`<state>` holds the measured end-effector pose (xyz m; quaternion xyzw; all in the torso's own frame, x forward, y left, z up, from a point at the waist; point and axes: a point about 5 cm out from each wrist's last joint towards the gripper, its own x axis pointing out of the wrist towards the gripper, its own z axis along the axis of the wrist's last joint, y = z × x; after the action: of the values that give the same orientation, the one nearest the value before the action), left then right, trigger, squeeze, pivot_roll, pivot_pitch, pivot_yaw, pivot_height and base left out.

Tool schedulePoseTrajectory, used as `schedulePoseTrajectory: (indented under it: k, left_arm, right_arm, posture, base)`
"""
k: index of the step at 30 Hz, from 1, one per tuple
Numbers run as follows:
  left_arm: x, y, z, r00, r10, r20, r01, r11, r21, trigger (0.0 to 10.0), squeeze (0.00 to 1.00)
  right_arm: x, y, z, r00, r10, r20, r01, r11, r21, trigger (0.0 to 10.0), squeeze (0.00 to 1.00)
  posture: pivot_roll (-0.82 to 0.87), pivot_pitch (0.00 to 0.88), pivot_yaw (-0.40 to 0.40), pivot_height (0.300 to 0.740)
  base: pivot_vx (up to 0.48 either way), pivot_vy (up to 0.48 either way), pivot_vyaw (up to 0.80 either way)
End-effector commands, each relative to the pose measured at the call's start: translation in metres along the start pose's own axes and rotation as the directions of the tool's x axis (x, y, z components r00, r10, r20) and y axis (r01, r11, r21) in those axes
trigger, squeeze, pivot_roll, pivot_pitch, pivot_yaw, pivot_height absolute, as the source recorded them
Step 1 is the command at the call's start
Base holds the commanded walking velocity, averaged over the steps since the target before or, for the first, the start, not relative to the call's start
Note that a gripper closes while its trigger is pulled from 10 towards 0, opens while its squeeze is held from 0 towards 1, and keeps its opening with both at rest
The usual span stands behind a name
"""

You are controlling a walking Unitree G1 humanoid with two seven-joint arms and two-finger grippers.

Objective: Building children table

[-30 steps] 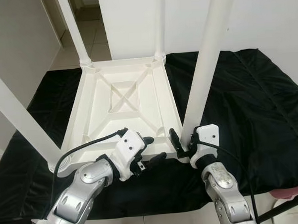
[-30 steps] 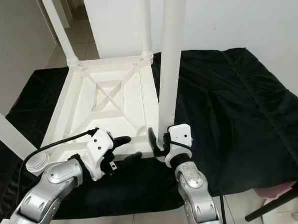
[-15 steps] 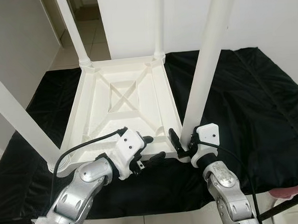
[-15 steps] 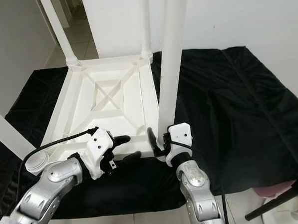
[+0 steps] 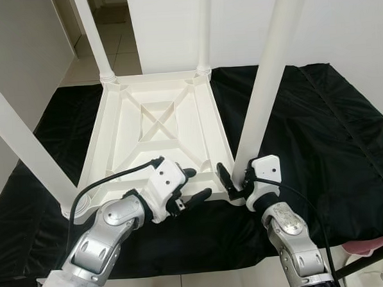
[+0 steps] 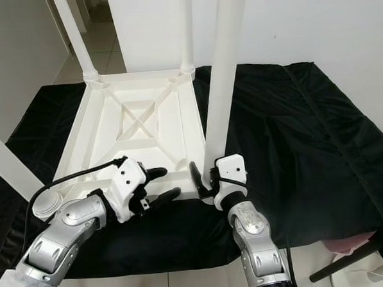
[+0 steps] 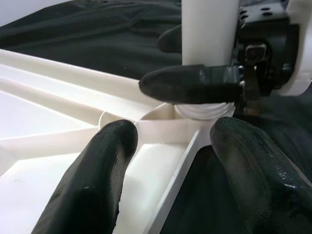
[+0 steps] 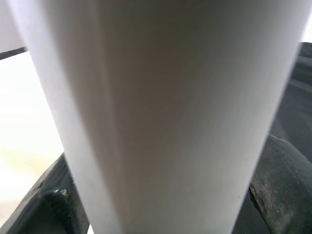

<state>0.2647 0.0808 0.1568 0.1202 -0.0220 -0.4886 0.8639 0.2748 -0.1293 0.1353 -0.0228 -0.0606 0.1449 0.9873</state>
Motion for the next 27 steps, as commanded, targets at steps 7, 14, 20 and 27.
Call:
schedulePoseTrajectory:
  k: [7,14,20,27]
  left_arm:
    - [0.002,-0.002,-0.001,0.999,-0.033,0.000,0.033,0.999,0.005,10.0,0.00]
    - [0.002,-0.007,-0.002,0.995,-0.095,-0.014,0.095,0.996,0.004,10.0,0.00]
    - [-0.001,-0.009,-0.003,0.992,-0.121,-0.029,0.121,0.993,-0.006,10.0,0.00]
    - [-0.006,-0.013,-0.003,0.989,-0.147,-0.030,0.147,0.989,-0.018,10.0,0.00]
  right_arm:
    - [0.004,-0.002,0.007,0.998,0.046,0.033,-0.046,0.999,-0.001,10.0,0.00]
    - [0.004,-0.002,0.012,0.984,0.174,0.039,-0.173,0.984,-0.029,10.0,0.00]
    - [0.004,-0.010,0.011,0.961,0.275,0.010,-0.273,0.959,-0.078,10.0,0.00]
    - [0.007,-0.018,0.013,0.933,0.360,-0.018,-0.359,0.926,-0.120,10.0,0.00]
  posture:
    - [-0.09,0.033,0.057,0.740]
    - [-0.07,0.025,0.077,0.740]
    - [-0.06,0.025,0.079,0.740]
    - [-0.06,0.022,0.078,0.740]
  base:
    - [0.000,0.000,0.00]
    - [0.000,0.000,0.00]
    - [0.000,0.000,0.00]
    - [0.000,0.000,0.00]
